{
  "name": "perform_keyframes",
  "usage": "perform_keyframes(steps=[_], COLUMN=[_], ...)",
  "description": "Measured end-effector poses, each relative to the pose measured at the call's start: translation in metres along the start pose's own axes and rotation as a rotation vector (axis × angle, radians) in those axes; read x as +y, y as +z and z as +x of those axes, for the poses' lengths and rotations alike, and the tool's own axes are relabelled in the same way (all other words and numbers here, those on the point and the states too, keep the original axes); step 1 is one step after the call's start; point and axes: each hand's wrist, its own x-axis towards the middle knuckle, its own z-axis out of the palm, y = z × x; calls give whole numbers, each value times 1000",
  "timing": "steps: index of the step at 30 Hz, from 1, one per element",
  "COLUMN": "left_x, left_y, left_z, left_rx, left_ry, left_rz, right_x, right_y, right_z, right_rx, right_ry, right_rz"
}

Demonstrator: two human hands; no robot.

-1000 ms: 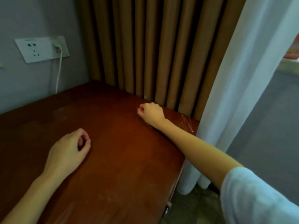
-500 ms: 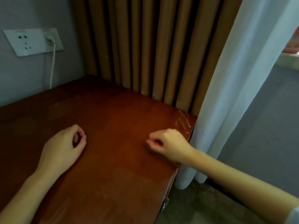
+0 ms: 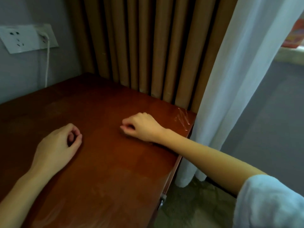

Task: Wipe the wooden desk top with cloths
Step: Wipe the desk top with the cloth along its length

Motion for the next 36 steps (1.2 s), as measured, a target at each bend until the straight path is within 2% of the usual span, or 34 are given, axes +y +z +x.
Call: perform_keyframes(steps=[2, 4, 8, 12, 16, 19, 23, 25, 27, 29, 32, 34, 36], left_x=[-1, -1, 2, 4, 4, 2, -2, -2, -2, -2, -1, 1, 2], left_y=[1, 2, 2, 1, 1, 1, 3, 4, 4, 4, 3, 3, 3], left_z=[0, 1, 2, 3, 4, 3, 2, 2, 2, 2, 4, 4, 5], left_rx=[-1, -2, 5, 8, 1, 1, -21, -17, -13, -12, 4, 15, 26], left_ry=[4, 3, 9, -4, -6, -10, -22, -20, -10, -9, 1, 5, 6], left_rz=[1, 5, 21, 18, 23, 14, -17, -30, -24, -16, -2, 4, 9], right_x=[-6, 4, 62, 132, 134, 91, 28, 17, 27, 52, 109, 146, 165], right_y=[-5, -12, -28, -36, -23, -7, 0, -8, -18, -27, -42, -48, -47], right_z=[-33, -58, -61, -21, 35, 57, 20, -14, -44, -63, -72, -60, -36], right_rx=[-10, -10, 3, 55, 29, 12, -31, -40, -46, -34, 29, 73, 63], right_ry=[-87, -88, 127, 376, 485, 375, 82, -33, -55, 21, 306, 488, 588], right_rz=[54, 73, -14, -68, -99, -140, -50, 26, 51, 14, -60, -89, -71])
